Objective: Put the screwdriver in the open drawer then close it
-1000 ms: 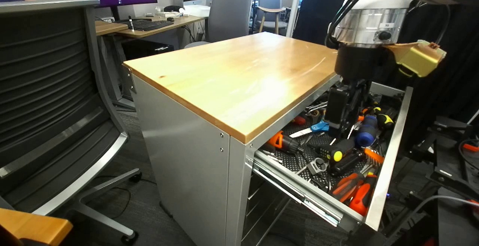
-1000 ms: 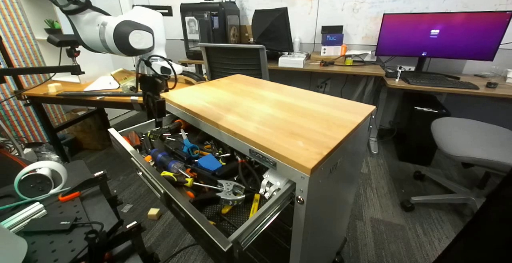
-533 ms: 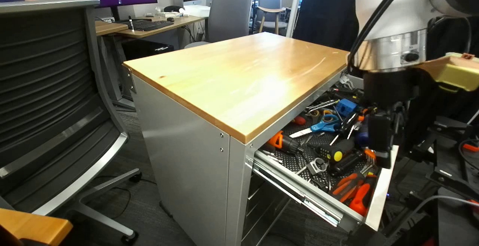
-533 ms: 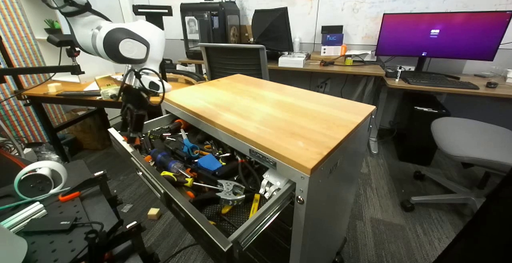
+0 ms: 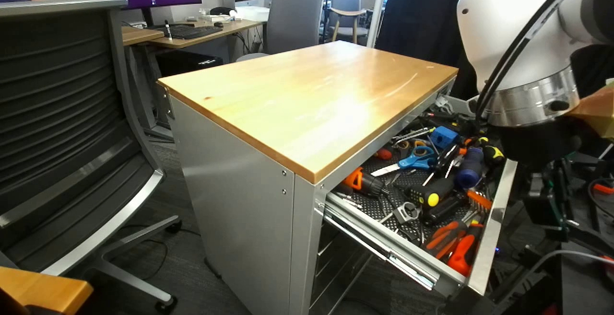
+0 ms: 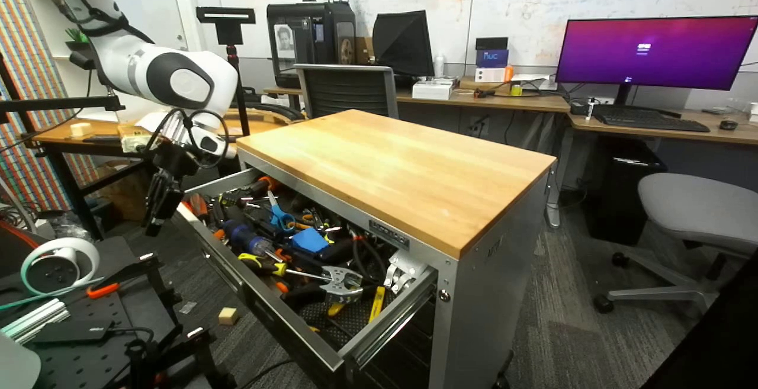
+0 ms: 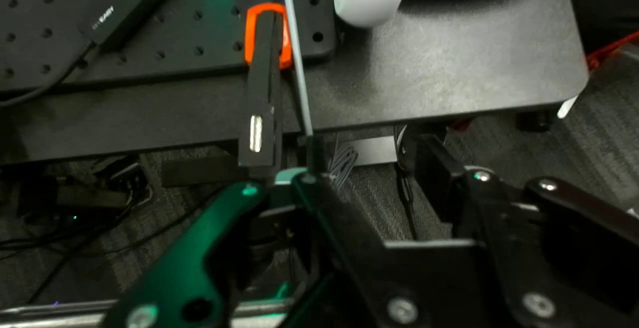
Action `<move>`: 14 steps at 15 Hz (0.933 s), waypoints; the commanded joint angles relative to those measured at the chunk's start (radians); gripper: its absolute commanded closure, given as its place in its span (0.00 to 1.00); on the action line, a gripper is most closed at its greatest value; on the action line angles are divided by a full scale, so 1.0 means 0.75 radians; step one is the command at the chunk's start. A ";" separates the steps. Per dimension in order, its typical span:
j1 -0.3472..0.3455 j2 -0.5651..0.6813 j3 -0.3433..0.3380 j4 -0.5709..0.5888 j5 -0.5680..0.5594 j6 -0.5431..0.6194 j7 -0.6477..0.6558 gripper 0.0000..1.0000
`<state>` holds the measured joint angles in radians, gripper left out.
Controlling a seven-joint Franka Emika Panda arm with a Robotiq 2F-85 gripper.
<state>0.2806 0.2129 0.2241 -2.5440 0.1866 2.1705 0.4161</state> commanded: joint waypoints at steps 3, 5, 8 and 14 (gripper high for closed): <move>0.119 0.149 -0.073 0.052 -0.297 0.397 0.338 0.95; 0.165 0.133 -0.083 0.078 -0.419 0.414 0.446 1.00; 0.226 0.110 -0.107 0.130 -0.607 0.476 0.627 1.00; 0.358 0.146 -0.208 0.153 -1.082 0.733 1.053 1.00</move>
<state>0.4897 0.2894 0.1225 -2.4655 -0.4655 2.6120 1.0538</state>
